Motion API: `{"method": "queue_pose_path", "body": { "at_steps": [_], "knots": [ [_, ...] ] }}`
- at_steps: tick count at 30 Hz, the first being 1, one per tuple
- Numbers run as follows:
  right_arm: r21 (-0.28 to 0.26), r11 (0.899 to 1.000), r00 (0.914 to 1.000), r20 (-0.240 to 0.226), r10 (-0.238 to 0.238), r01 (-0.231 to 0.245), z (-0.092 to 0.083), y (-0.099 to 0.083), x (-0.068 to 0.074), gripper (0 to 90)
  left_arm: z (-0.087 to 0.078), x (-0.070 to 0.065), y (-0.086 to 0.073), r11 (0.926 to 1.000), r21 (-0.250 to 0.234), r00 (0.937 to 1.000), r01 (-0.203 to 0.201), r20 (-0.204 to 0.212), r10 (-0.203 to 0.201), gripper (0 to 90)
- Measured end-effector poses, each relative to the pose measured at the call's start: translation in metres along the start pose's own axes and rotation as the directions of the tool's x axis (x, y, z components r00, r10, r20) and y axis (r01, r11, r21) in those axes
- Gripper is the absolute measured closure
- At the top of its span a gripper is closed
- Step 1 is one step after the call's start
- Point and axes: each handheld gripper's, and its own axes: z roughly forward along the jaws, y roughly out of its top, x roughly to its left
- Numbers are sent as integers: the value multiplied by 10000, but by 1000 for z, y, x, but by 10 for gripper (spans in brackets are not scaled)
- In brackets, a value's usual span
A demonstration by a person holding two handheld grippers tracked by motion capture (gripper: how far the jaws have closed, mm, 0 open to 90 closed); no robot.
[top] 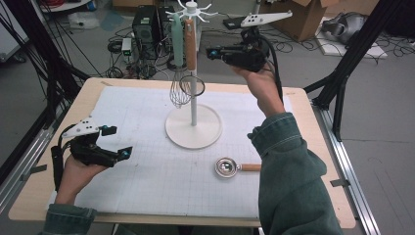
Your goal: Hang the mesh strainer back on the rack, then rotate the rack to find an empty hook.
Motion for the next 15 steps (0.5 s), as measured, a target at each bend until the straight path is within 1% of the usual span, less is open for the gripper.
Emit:
{"method": "queue_pose_path", "body": {
  "at_steps": [7, 15],
  "knots": [
    [-228, 9997, 9999, 128, -87, 90, -14, 19, -6, 892, 0, 0, 1, 10000, 32, 10000, -32, 9, 31, 17],
    [-493, 9987, 9995, 323, -71, 87, -18, 41, -11, 893, -1, 0, 1, 10000, -34, 10000, -20, 15, 20, 17]
  ]
}}
